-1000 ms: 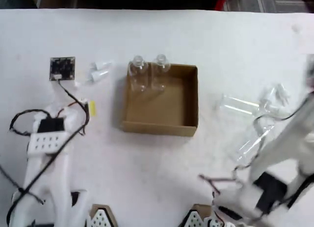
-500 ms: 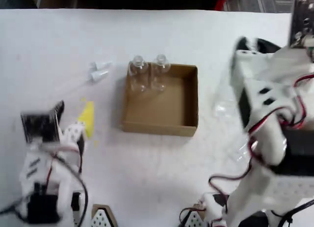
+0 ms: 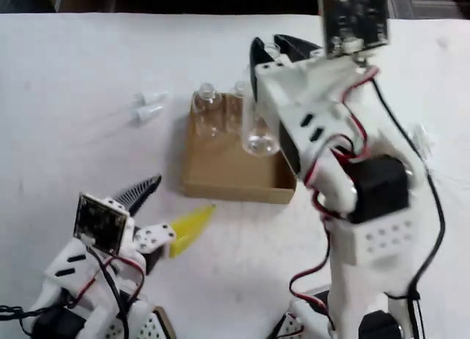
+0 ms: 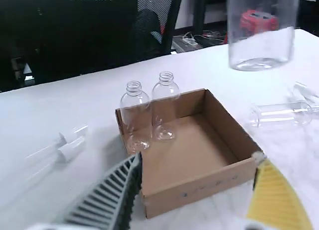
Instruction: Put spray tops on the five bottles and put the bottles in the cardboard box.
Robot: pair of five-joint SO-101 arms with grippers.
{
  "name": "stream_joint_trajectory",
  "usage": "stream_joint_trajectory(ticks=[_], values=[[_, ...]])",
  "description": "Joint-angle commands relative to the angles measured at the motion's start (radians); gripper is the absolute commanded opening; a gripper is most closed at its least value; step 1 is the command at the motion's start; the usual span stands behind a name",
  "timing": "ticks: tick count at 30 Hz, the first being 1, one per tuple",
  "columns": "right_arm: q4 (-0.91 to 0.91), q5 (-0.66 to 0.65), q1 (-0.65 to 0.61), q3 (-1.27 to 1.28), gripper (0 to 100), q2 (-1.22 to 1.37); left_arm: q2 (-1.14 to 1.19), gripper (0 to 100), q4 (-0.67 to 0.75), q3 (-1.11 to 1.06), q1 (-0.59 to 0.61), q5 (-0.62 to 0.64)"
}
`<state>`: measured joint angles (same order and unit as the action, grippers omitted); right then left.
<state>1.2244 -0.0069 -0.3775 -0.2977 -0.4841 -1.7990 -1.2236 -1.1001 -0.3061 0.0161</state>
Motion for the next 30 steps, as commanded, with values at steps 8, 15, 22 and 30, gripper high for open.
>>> stream_joint_trajectory(ticks=[8, 15, 22, 30], values=[[-0.266, 0.014, -0.203, 0.377, 1.5, -0.002, 0.013, 34, -0.026, 0.043, -0.035, 0.011], [-0.145, 0.009, -0.283, 0.379, 1.5, -0.082, 0.013, 34, 0.178, -0.126, 0.068, 0.012], [-0.081, 0.009, -0.288, 0.379, 1.5, -0.117, 0.013, 34, 0.218, -0.181, 0.081, 0.012], [-0.015, 0.008, -0.295, 0.364, 1.5, -0.120, 0.013, 33, 0.258, -0.233, 0.088, 0.012]])
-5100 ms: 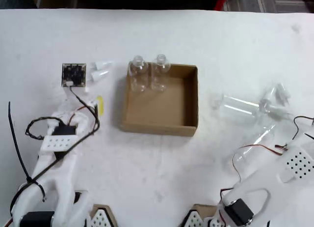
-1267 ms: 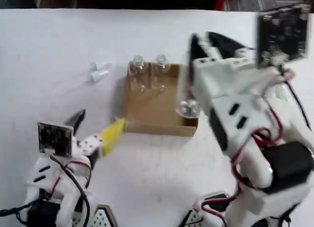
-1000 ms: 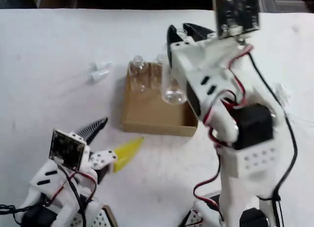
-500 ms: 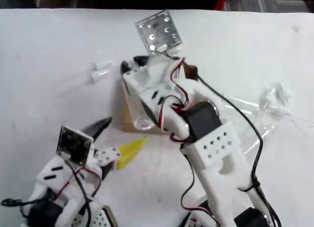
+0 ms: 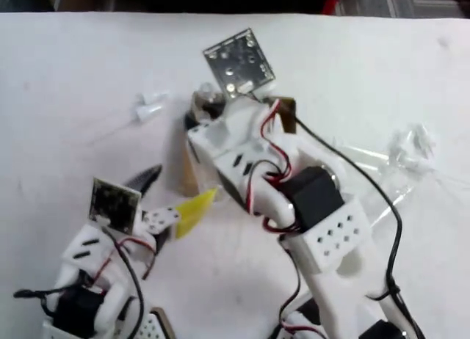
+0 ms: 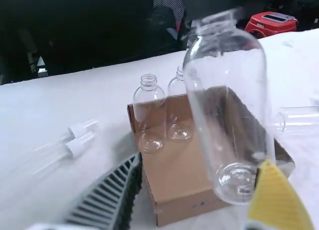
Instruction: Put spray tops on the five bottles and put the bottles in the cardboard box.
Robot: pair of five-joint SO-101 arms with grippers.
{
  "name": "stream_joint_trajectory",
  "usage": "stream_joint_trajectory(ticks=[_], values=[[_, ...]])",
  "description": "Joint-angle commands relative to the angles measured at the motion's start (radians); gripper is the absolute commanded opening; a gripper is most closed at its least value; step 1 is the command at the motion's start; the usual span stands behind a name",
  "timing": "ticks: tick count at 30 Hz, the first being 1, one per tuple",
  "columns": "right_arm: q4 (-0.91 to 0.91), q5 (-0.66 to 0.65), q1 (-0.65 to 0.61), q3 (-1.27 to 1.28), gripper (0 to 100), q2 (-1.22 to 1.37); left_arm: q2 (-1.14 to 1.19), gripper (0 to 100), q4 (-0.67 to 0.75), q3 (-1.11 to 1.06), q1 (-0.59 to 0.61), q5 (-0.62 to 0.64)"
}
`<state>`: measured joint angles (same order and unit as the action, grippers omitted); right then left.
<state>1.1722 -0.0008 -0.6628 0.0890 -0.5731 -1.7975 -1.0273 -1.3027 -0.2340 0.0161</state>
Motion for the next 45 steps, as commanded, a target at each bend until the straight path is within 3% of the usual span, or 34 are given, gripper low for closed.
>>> stream_joint_trajectory(ticks=[1, 5, 13, 21, 27, 32, 35, 39, 45], values=[[0.047, 0.002, -0.010, -0.028, 1.5, -0.031, 0.012, 33, 0.080, -0.046, 0.025, 0.012], [0.081, -0.012, -0.008, -0.029, 1.5, -0.031, 0.012, 33, 0.146, -0.087, 0.082, 0.012], [0.064, -0.075, 0.007, -0.029, 1.5, -0.022, 0.012, 33, 0.141, -0.094, 0.088, 0.012], [-0.065, -0.077, 0.243, -0.014, 1.5, -0.012, 0.012, 33, 0.106, -0.089, 0.096, 0.005], [-0.225, -0.078, 0.357, 0.077, 1.5, 0.088, 0.012, 33, 0.104, -0.094, 0.097, 0.003], [-0.349, -0.078, 0.424, 0.143, 1.5, 0.160, 0.012, 33, 0.101, -0.097, 0.171, 0.006], [-0.432, -0.081, 0.435, 0.193, 1.5, 0.189, 0.012, 33, 0.104, -0.106, 0.171, 0.009], [-0.553, -0.187, 0.427, 0.276, 1.5, 0.214, 0.012, 33, 0.163, -0.152, 0.170, 0.005], [-0.750, -0.204, 0.435, 0.393, 1.5, 0.234, 0.012, 33, 0.178, -0.164, 0.170, 0.005]])
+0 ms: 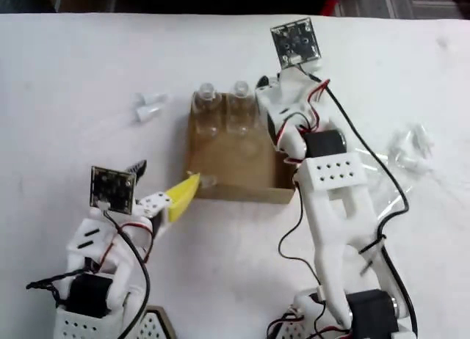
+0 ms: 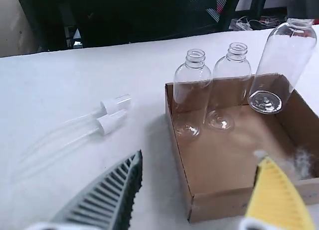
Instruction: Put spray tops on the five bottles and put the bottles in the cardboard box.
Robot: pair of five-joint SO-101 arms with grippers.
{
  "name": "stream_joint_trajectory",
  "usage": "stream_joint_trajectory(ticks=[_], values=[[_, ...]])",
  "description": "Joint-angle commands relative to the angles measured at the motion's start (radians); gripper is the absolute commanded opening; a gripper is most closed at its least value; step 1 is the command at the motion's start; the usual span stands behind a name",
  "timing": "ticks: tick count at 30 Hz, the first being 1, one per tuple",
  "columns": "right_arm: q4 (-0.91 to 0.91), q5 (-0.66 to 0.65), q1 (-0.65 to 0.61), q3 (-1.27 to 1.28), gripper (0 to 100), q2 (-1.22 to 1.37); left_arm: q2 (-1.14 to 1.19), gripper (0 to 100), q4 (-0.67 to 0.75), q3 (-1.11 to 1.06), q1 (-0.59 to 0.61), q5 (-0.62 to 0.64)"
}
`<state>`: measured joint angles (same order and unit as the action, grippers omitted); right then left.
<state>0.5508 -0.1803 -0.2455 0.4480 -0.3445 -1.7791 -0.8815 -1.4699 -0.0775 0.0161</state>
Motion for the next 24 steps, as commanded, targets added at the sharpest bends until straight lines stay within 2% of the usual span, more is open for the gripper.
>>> stream_joint_trajectory(ticks=[1, 24], values=[[-0.151, -0.025, 0.021, 0.044, 1.5, 0.013, -0.007, 33, 0.032, 0.003, 0.013, 0.005], [-0.255, -0.017, 0.050, 0.049, 1.5, 0.188, -0.007, 33, 0.032, 0.000, 0.013, 0.005]])
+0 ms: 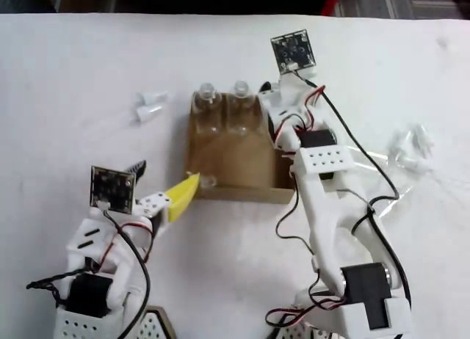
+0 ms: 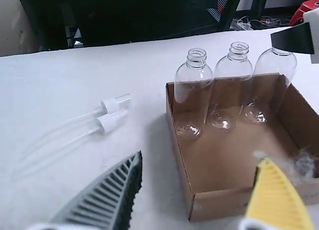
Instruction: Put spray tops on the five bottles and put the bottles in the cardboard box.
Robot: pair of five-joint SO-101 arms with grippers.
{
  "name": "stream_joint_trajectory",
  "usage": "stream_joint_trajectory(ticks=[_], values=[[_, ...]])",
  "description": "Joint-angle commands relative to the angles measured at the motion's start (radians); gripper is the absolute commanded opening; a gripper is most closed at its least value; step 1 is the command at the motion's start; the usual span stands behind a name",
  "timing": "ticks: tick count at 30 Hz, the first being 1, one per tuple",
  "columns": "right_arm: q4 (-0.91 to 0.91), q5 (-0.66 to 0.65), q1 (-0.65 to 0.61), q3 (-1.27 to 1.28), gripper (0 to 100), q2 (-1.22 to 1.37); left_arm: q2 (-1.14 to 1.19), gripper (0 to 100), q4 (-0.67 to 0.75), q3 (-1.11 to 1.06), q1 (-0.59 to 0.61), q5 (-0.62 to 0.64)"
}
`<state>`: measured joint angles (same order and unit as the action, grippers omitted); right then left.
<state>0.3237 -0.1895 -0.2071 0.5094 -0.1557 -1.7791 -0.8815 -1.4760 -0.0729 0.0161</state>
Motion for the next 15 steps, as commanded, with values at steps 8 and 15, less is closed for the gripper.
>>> stream_joint_trajectory(ticks=[8, 15], values=[[-0.028, -0.015, 0.010, -0.012, 1.9, 0.004, -0.007, 33, 0.032, 0.006, 0.008, 0.005], [-0.019, -0.015, 0.008, -0.011, 16.6, 0.005, -0.007, 33, 0.032, 0.006, 0.008, 0.005]])
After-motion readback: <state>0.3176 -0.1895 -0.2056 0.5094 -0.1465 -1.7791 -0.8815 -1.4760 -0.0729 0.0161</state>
